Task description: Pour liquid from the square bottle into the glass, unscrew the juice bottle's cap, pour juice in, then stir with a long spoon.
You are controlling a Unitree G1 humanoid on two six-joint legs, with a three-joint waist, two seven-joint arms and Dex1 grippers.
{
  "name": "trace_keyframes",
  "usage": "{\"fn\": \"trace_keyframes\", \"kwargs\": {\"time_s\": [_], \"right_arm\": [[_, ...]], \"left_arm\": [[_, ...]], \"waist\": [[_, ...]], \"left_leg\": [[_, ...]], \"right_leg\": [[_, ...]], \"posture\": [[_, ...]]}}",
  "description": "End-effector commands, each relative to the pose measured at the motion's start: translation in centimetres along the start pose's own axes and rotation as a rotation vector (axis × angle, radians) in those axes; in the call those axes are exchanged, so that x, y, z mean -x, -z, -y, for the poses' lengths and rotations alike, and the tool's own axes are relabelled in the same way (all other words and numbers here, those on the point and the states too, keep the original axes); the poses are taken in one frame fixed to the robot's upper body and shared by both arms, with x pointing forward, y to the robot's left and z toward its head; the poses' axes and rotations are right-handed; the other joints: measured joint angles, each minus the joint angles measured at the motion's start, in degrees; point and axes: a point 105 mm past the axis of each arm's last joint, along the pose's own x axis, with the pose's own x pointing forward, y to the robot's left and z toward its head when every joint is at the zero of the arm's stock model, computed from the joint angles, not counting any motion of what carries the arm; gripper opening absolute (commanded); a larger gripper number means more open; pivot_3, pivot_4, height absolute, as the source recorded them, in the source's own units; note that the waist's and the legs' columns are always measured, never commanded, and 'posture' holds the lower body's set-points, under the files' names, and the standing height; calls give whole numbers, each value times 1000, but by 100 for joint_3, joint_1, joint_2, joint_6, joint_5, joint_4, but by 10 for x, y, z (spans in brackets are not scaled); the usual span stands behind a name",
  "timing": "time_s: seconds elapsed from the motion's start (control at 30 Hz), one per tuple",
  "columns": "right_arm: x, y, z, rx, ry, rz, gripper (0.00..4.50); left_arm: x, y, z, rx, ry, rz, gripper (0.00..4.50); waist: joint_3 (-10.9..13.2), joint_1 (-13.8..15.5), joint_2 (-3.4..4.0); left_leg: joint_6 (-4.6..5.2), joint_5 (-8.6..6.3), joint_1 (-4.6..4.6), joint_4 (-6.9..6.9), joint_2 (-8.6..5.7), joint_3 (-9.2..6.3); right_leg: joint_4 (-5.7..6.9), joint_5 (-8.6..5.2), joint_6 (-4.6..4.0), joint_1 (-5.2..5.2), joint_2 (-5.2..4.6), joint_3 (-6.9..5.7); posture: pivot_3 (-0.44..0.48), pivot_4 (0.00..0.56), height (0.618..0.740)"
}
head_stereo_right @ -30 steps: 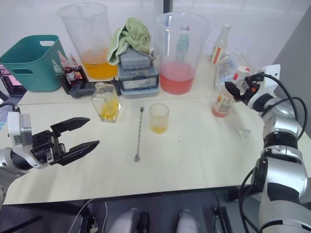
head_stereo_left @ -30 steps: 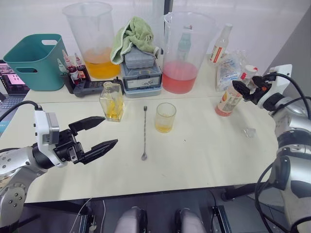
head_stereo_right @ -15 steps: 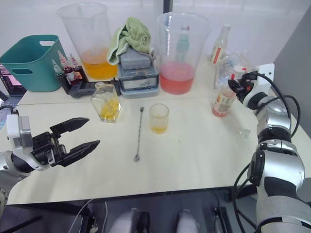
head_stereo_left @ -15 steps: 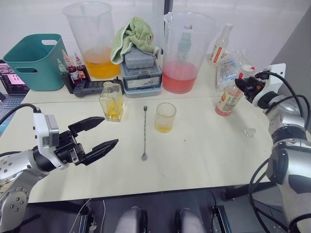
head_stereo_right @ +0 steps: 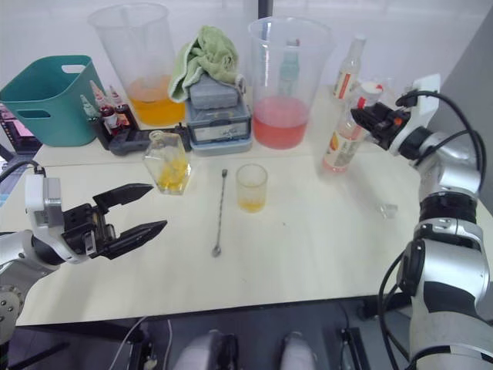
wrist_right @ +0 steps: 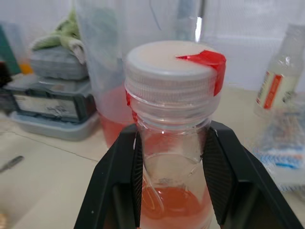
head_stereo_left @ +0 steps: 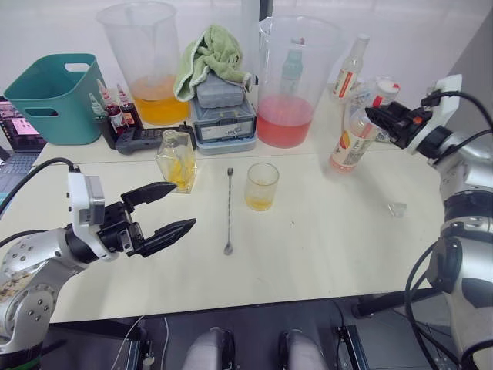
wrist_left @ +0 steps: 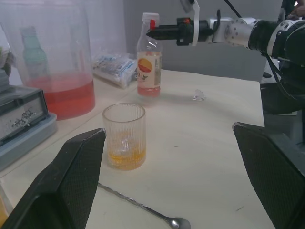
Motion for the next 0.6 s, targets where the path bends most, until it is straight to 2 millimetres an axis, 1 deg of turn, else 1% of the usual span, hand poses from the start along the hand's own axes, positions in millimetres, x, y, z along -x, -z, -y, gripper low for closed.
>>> {"fn": "trace_keyframes", "kwargs": {"time_s": [0.03,0.1,0.17,0.27,0.37,0.43,0.53,0.6], "right_arm": [[12,-27,-37,49,-208,16,1252],[20,-30,-61,36,-305,-5,1252],[25,-33,-77,25,-347,-14,1252],[30,-34,-94,3,-384,-20,1252],[37,-28,-126,0,-470,-37,1252],[38,-29,-144,-14,-512,-10,1251],[37,-30,-159,-38,-533,18,1251],[33,-18,-172,-53,-539,18,1251]], "left_arm": [[-4,0,-2,-24,42,-18,4500],[-7,1,-4,-13,70,-16,4500],[-9,1,-6,-7,88,-15,4500],[-11,2,-8,-3,106,-15,4500],[-15,3,-8,1,143,-12,4500],[-16,3,-8,0,157,-16,4500],[-16,4,-9,-1,162,-17,4500],[-14,5,-8,10,168,-21,4500]], "waist": [[0,33,0],[0,49,0],[0,45,1],[1,42,1],[0,65,0],[0,94,0],[0,107,-1],[-1,122,-2]], "left_leg": [[0,0,0,-1,0,-1],[1,0,-1,-1,-1,0],[1,0,-4,-1,0,1],[0,0,-5,-1,0,3],[0,-1,-4,-1,0,3],[0,-1,-4,-1,0,-2],[1,-1,-5,0,-1,0],[1,-1,-5,1,-1,0]], "right_leg": [[-1,0,0,1,0,-1],[-2,0,0,0,-1,0],[0,0,0,-7,-2,0],[-2,0,0,-7,-3,0],[-4,0,0,-7,-3,-1],[-2,0,0,-5,-3,-4],[-4,0,0,-7,-4,-1],[-4,0,0,-5,-3,-2]], "posture": [[0,150,739],[0,150,739],[0,150,739],[0,150,739],[0,150,739],[0,150,739],[0,150,739],[0,150,739]]}}
